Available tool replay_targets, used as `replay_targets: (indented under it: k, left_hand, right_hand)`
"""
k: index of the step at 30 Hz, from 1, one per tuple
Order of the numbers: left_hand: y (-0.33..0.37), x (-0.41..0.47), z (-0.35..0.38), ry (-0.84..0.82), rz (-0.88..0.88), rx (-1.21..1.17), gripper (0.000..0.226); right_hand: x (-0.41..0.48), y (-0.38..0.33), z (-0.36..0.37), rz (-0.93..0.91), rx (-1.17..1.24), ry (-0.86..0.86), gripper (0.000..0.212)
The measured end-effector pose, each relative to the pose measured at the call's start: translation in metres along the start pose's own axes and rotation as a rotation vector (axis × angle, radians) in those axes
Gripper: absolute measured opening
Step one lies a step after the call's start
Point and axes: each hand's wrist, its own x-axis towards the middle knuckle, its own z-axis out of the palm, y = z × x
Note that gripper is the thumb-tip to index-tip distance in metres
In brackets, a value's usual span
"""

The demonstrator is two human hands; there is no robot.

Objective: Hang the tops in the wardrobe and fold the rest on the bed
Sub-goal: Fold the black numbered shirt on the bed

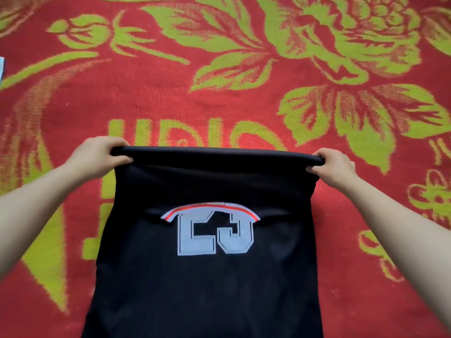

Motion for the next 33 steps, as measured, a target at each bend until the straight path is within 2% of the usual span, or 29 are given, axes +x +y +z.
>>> replay_targets:
  k: [4,8,12,14,17,20,21,23,25,27,28,29,30,32,33]
  left_hand:
    - [0.000,-0.007,-0.003,-0.019,0.030,-0.034,0.019]
    - [-0.007,-0.028,-0.008,-0.042,0.087,-0.057,0.019]
    - [-0.023,-0.064,-0.006,-0.076,0.231,0.049,0.036]
    - [-0.032,-0.082,-0.001,-0.096,0.331,0.112,0.046]
    - [-0.040,-0.112,0.009,-0.070,0.482,0.164,0.059]
    - [-0.042,-0.145,0.026,0.023,0.618,0.294,0.030]
    - [-0.045,-0.155,0.034,0.028,0.627,0.317,0.029]
    - [-0.047,-0.175,0.054,-0.023,0.599,0.352,0.045]
    - [-0.050,-0.188,0.079,-0.164,0.490,0.383,0.077]
    - [-0.047,-0.194,0.096,-0.262,0.372,0.448,0.081]
    - [-0.042,-0.195,0.100,-0.243,0.329,0.477,0.069]
    - [-0.037,-0.194,0.102,-0.170,0.322,0.485,0.052]
    - [-0.031,-0.192,0.103,-0.079,0.298,0.459,0.045]
    - [-0.014,-0.185,0.100,0.054,0.247,0.418,0.049]
    - [-0.012,-0.180,0.105,0.131,0.266,0.425,0.046]
  right_hand:
    - [-0.004,-0.001,-0.005,-0.023,0.028,-0.034,0.012]
    - [-0.024,0.012,-0.011,-0.095,0.190,-0.118,0.016]
    - [-0.060,0.033,-0.011,-0.192,0.265,-0.185,0.036]
    - [-0.079,0.043,-0.008,-0.301,0.243,-0.185,0.048]
    - [-0.105,0.053,0.001,-0.528,0.069,-0.150,0.063]
    - [-0.125,0.064,0.017,-0.690,-0.219,-0.133,0.074]
    - [-0.131,0.067,0.024,-0.700,-0.285,-0.160,0.077]
    - [-0.146,0.073,0.043,-0.698,-0.421,-0.239,0.081]
    - [-0.155,0.079,0.062,-0.656,-0.513,-0.327,0.085]
    - [-0.161,0.076,0.076,-0.595,-0.607,-0.414,0.076]
    - [-0.162,0.074,0.081,-0.594,-0.643,-0.412,0.064]
    - [-0.163,0.069,0.082,-0.611,-0.650,-0.361,0.051]
    - [-0.163,0.061,0.082,-0.626,-0.649,-0.278,0.042]
    - [-0.159,0.047,0.084,-0.623,-0.571,-0.080,0.034]
    - [-0.155,0.041,0.085,-0.597,-0.527,-0.040,0.032]
